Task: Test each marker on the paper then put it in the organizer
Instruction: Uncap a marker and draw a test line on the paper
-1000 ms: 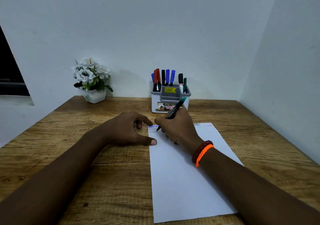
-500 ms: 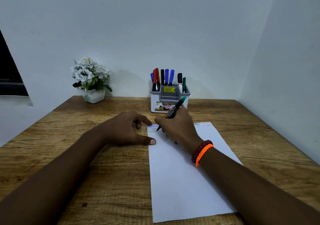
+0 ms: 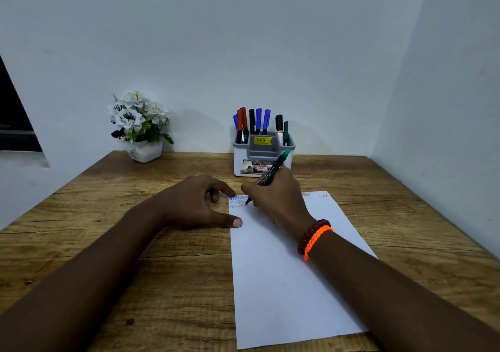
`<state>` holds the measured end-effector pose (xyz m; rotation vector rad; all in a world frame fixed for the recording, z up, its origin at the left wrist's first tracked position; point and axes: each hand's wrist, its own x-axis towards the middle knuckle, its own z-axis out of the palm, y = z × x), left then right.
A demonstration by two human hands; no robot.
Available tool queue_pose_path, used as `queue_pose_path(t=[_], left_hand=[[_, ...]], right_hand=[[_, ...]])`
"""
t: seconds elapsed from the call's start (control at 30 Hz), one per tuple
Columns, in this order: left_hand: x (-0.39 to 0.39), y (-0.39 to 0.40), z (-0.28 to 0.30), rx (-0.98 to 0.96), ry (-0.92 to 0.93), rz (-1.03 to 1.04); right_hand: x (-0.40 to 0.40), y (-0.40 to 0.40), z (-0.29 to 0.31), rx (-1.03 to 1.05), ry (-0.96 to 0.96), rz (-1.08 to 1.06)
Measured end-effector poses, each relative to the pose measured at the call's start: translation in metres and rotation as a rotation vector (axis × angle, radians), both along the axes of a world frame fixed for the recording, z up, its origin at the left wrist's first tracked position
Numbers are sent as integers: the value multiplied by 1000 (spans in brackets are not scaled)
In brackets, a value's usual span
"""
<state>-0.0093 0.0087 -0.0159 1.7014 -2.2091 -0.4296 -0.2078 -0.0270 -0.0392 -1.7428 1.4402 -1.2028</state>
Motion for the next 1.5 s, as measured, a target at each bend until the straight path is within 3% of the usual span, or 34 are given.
queue_pose_path(t=[1.5], left_hand=[[-1, 1, 2, 2, -5, 7]], right_hand=[[-12, -1, 2, -52, -6, 19]])
